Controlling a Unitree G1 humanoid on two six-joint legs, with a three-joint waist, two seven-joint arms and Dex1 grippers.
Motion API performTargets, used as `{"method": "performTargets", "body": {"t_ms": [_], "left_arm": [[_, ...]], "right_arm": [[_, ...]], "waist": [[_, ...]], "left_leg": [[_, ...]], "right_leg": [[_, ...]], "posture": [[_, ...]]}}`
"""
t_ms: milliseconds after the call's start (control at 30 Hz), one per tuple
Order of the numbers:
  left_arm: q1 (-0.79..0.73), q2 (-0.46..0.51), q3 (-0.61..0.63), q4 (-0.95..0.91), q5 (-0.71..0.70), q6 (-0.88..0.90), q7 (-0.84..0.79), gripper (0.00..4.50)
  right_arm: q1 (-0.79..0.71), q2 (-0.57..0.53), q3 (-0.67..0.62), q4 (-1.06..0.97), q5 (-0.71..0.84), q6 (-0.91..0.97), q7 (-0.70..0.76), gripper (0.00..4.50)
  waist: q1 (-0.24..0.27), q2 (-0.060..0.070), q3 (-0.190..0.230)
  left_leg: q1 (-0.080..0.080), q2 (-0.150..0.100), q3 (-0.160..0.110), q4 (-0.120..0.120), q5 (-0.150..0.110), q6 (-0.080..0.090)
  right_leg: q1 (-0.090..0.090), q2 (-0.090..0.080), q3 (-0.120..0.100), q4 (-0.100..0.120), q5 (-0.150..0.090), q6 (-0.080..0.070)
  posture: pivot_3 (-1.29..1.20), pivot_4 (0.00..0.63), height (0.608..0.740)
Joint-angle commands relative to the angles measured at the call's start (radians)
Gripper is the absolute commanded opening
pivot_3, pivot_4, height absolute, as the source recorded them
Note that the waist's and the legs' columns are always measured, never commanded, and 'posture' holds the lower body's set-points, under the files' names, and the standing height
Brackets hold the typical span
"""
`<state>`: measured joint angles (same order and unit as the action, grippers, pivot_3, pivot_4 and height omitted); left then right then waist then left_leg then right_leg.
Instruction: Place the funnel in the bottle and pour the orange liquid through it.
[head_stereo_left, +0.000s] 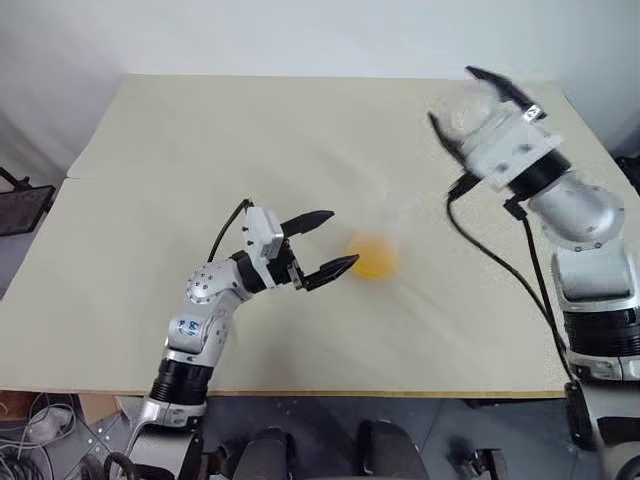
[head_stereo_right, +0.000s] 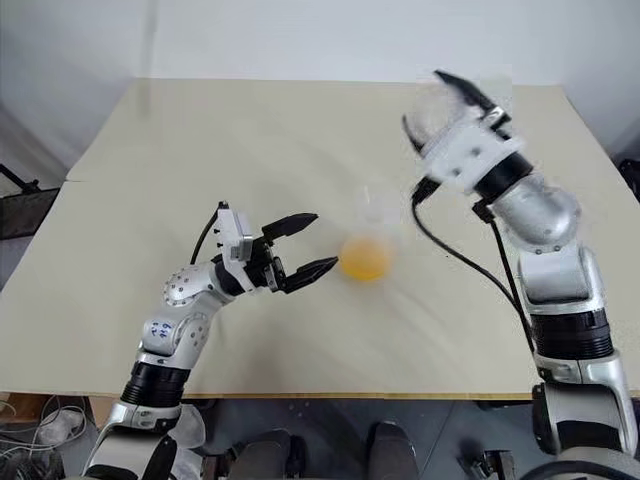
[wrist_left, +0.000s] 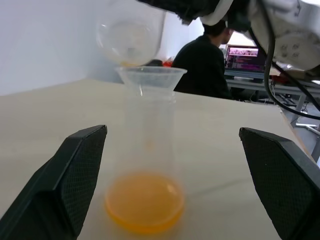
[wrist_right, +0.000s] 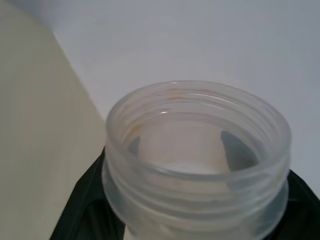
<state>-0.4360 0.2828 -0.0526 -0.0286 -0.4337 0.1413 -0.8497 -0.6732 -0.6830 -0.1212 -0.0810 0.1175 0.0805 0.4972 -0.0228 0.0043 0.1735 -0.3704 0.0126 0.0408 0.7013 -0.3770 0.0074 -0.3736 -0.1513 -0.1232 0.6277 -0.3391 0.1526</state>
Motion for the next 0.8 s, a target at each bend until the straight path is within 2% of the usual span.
{"method": "performTargets", "body": {"t_ms": [33, 167, 300, 467, 667, 800], "left_arm": [[0.003, 0.03, 0.02, -0.035, -0.022, 0.004, -0.032, 4.5], [-0.01, 0.045, 0.027, -0.021, -0.025, 0.007, -0.05, 4.5], [-0.018, 0.044, 0.024, -0.015, -0.025, 0.009, -0.056, 4.5], [-0.022, 0.038, 0.021, -0.016, -0.021, 0.009, -0.054, 4.5], [-0.009, 0.042, 0.026, -0.032, -0.024, 0.016, -0.046, 4.5], [-0.005, 0.045, 0.03, -0.036, -0.024, 0.02, -0.044, 4.5]], "right_arm": [[0.073, -0.018, -0.17, -0.046, 0.222, 0.262, 0.042, 2.48], [0.135, 0.002, -0.328, 0.022, 0.3, 0.336, -0.027, 2.48], [0.204, -0.019, -0.36, 0.133, 0.229, 0.224, -0.03, 2.48], [0.206, 0.009, -0.504, 0.299, 0.332, 0.211, -0.07, 2.48], [0.266, -0.009, -0.521, 0.347, 0.342, 0.251, -0.067, 2.48], [0.285, -0.006, -0.547, 0.311, 0.378, 0.281, -0.089, 3.81]], "waist": [[0.007, 0.0, 0.0], [0.019, 0.0, 0.0], [0.02, 0.0, 0.0], [0.02, 0.0, 0.0], [0.019, 0.0, 0.0], [0.02, 0.0, 0.0]], "left_leg": [[0.0, 0.0, 0.0, 0.0, 0.0, 0.0], [0.0, 0.0, 0.002, -0.001, 0.0, 0.0], [0.0, 0.0, 0.006, -0.001, 0.0, 0.0], [0.0, 0.0, 0.011, -0.001, 0.0, 0.0], [0.001, 0.0, 0.012, -0.001, 0.0, 0.0], [0.001, 0.001, 0.012, -0.001, 0.0, 0.0]], "right_leg": [[0.0, 0.0, 0.0, 0.0, 0.0, 0.0], [0.0, 0.0, 0.0, -0.001, 0.0, 0.0], [0.0, 0.0, 0.0, -0.001, 0.0, 0.0], [0.0, 0.0, 0.0, -0.001, 0.0, 0.0], [-0.001, 0.0, 0.0, -0.001, 0.0, 0.0], [0.0, 0.0, 0.001, -0.001, 0.0, 0.0]], "posture": [[0.0, 0.15, 0.74], [0.0, 0.15, 0.74], [0.0, 0.15, 0.74], [0.0, 0.15, 0.74], [0.0, 0.15, 0.74], [0.0, 0.15, 0.74]]}}
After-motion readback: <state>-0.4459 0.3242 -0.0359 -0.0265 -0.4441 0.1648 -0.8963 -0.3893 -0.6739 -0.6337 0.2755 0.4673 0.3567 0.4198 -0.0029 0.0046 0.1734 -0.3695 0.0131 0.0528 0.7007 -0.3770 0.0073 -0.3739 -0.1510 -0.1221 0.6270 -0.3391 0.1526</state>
